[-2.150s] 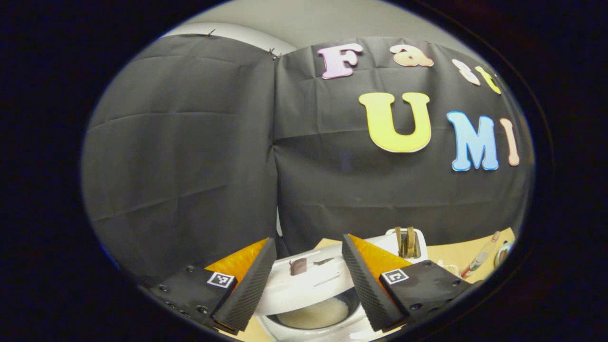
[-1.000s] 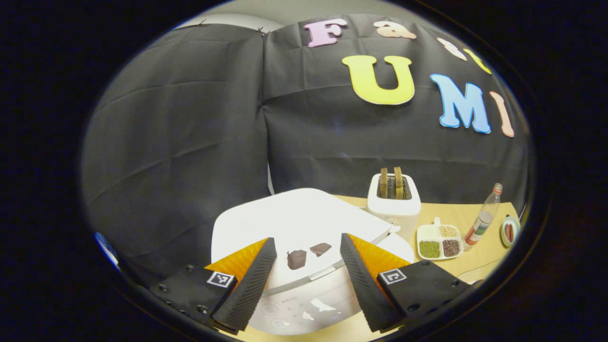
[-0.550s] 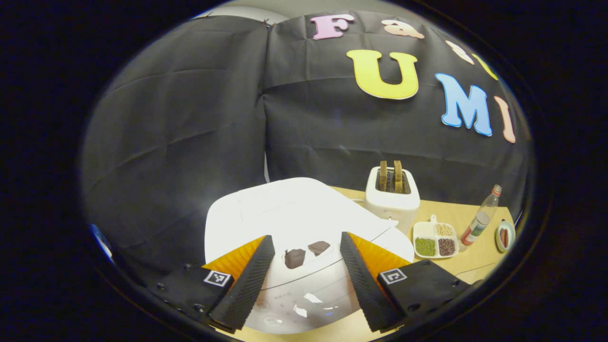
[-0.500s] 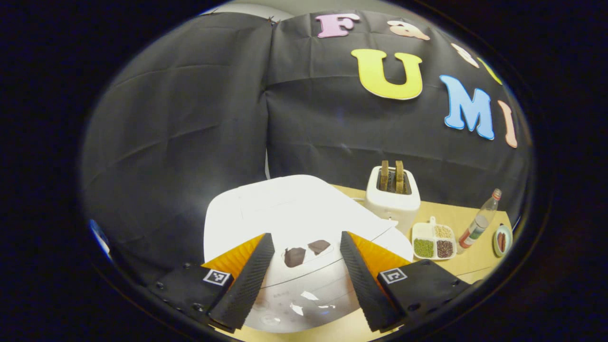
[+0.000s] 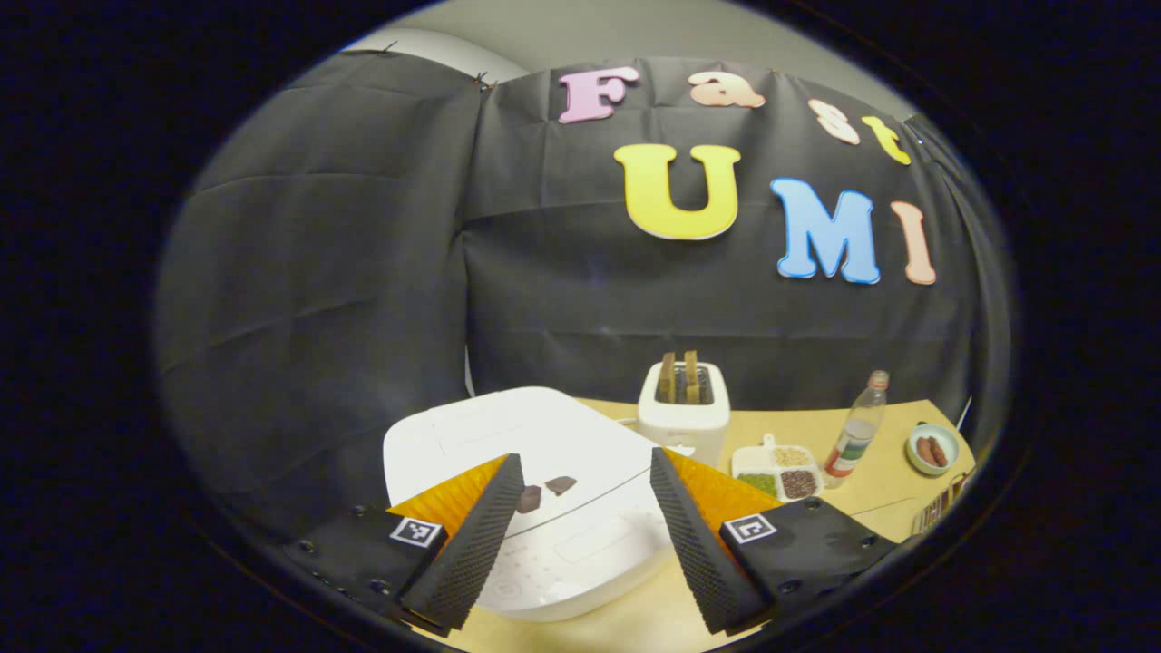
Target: Close the left gripper, press the button to open the rice cooker; take a wooden spoon from the chopstick holder with the right hand, scoop a spoonful of rice and pour it into the rice cooker, then put the wooden spoon back into the chopstick holder.
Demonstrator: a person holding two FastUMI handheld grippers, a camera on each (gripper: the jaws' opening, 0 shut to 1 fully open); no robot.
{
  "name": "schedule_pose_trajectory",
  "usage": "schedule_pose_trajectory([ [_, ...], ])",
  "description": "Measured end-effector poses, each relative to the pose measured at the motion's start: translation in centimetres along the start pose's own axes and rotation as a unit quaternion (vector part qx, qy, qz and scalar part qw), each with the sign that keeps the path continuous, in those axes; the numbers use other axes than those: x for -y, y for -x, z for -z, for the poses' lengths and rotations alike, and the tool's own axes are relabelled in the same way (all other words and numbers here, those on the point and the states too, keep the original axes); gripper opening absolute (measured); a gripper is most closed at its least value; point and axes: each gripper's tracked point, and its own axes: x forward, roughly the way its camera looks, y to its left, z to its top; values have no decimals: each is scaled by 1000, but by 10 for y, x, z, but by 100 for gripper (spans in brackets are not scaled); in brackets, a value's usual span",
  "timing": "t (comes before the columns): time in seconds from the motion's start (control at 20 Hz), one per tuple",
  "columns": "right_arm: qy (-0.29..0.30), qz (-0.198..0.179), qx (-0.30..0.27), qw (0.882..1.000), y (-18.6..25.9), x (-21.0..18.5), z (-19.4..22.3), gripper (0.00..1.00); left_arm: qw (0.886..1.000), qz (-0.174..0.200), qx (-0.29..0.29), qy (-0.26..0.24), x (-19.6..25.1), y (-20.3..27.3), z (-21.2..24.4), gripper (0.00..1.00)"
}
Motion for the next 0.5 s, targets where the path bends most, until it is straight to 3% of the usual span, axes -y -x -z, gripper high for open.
schedule_pose_trajectory([
  [0.5,-43,-4,39,998,-5,-25,-19,99,992,56,112,-11,36,124,-63,99],
])
